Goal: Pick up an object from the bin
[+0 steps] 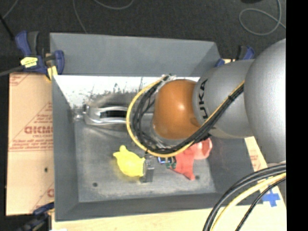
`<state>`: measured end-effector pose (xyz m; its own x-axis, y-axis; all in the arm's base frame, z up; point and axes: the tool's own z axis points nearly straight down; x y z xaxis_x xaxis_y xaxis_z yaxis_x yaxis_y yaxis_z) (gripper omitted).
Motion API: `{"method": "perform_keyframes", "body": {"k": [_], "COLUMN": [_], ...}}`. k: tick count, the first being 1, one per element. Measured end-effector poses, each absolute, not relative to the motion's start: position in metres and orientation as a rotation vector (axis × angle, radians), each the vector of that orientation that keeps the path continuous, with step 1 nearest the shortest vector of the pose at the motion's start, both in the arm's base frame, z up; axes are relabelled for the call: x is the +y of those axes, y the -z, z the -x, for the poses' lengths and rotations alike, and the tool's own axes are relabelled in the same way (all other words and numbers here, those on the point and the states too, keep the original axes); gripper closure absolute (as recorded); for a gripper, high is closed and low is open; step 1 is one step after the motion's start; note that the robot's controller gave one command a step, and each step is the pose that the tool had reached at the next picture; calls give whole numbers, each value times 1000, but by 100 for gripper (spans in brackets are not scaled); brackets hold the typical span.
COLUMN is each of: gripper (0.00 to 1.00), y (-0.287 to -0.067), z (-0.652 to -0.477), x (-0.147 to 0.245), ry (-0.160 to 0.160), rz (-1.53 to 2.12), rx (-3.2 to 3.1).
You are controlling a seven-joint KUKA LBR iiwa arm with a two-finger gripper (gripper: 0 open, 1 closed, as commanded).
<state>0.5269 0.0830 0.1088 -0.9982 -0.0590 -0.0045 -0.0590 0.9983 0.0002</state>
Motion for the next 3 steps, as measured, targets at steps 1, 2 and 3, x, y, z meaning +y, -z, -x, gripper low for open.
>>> {"method": "perform_keyframes", "body": {"k": [1, 2, 3], "gripper": [0, 100, 100], "y": [-85, -70, -70], "z": [-531, -530, -530], "x": [78, 85, 85], "ry": [-2, 0, -1], "rz": [75, 279, 275], "rx": [3141, 3126, 3127]}}
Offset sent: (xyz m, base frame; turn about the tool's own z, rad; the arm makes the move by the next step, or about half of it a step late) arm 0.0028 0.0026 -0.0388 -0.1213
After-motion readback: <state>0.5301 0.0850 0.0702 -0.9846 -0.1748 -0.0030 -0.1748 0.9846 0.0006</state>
